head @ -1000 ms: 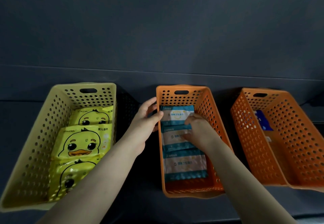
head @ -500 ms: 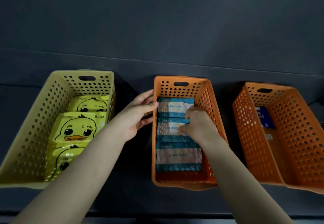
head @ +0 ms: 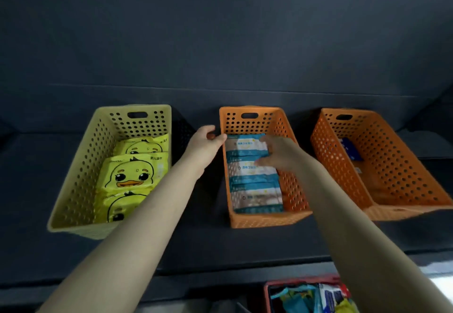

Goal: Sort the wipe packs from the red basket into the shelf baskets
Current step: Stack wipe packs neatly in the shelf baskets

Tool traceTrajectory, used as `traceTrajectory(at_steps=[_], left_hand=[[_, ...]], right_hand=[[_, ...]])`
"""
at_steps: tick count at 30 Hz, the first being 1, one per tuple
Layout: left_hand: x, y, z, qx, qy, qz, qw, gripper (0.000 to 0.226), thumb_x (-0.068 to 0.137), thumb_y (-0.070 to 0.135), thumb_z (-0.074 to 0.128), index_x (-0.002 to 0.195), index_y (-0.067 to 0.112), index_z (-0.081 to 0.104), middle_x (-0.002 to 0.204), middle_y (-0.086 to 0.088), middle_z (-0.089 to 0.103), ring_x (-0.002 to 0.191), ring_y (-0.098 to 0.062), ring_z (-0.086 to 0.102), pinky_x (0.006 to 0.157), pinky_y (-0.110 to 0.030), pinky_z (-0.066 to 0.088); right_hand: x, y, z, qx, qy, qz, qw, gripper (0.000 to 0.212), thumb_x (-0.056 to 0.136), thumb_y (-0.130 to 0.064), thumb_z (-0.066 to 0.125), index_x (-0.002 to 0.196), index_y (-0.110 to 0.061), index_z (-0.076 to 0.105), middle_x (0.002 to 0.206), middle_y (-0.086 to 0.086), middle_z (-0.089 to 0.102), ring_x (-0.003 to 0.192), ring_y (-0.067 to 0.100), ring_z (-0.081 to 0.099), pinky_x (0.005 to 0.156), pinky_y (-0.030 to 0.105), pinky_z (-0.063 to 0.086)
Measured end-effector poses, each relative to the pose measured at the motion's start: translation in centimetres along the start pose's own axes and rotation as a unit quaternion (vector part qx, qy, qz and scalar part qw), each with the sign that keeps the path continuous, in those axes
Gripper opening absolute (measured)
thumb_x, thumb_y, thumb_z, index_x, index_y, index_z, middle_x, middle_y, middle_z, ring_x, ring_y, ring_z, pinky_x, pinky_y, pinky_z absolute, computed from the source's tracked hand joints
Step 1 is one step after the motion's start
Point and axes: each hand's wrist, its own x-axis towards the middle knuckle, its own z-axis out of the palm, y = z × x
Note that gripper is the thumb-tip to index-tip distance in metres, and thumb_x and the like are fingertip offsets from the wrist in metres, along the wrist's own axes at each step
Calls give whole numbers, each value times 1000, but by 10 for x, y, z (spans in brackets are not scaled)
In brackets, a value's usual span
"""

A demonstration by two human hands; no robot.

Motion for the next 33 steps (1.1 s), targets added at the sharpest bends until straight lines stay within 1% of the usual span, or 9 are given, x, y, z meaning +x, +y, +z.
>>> traceTrajectory(at_steps=[3, 7, 9, 12, 15, 19, 24, 29, 33], left_hand=[[-30, 10, -18, 89, 7, 100, 991, 47, 94, 28, 62, 138, 20, 49, 136, -1, 55, 121, -17, 53, 92, -26, 38], [-100, 1, -55, 146, -29, 229, 962, 39, 92, 25, 62, 131, 25, 55, 126, 5, 59, 109, -12, 58, 84, -18, 41], [-143, -17, -71, 166, -48, 268, 948, 38, 91, 28, 63, 128, 32, 55, 123, 12, 59, 105, -5, 56, 77, -10, 38], [-207, -60, -86, 145, -98, 286, 942, 39, 89, 35, 64, 127, 39, 54, 123, 18, 58, 109, 1, 54, 84, -14, 42], [-265, -112, -86, 142, -141, 270, 942, 38, 90, 38, 62, 126, 42, 54, 124, 22, 55, 115, 4, 52, 92, -20, 44], [-316, -171, -70, 189, -196, 269, 924, 40, 91, 31, 64, 129, 31, 56, 126, 20, 53, 115, 6, 48, 93, -15, 41], [-344, -220, -30, 237, -276, 236, 901, 42, 90, 25, 67, 131, 23, 57, 128, 11, 56, 116, -1, 51, 98, -14, 40], [-335, -243, 38, 261, -313, 182, 895, 42, 90, 27, 68, 130, 25, 58, 123, 15, 52, 105, 14, 44, 85, 7, 26], [-315, -266, 126, 266, -297, 109, 911, 42, 91, 25, 66, 131, 22, 56, 125, 5, 55, 113, -4, 51, 90, -8, 35]], right_hand=[[-50, -8, -15, 9, 104, -9, 995, 60, 82, -29, 75, 136, -25, 50, 135, 2, 57, 113, 19, 56, 85, 27, 40], [-144, -10, 3, 14, 249, -12, 968, 51, 86, -30, 71, 133, -20, 56, 136, 3, 57, 122, 22, 54, 86, 21, 34], [-196, -11, 30, 42, 292, -10, 955, 49, 87, -28, 71, 133, -17, 57, 132, 3, 60, 112, 21, 57, 85, 22, 36], [-270, -14, 82, 97, 332, 27, 938, 50, 87, -25, 72, 133, -14, 56, 129, 6, 61, 114, 22, 56, 85, 23, 38], [-333, -8, 139, 116, 324, 72, 936, 56, 85, -19, 74, 136, -9, 52, 134, 11, 56, 125, 28, 50, 96, 26, 36], [-399, 18, 203, 125, 284, 163, 936, 61, 82, -13, 76, 137, -7, 50, 138, 14, 52, 126, 33, 49, 105, 39, 40], [-450, 60, 251, 138, 245, 239, 930, 61, 78, -15, 79, 134, -7, 54, 136, 13, 54, 124, 33, 51, 102, 45, 43], [-443, 154, 243, 142, 192, 276, 931, 58, 80, -14, 76, 133, -5, 53, 133, 18, 57, 118, 36, 55, 95, 41, 44], [-397, 251, 233, 141, 129, 294, 936, 55, 84, -22, 72, 133, -8, 52, 132, 18, 58, 116, 37, 56, 90, 39, 47]])
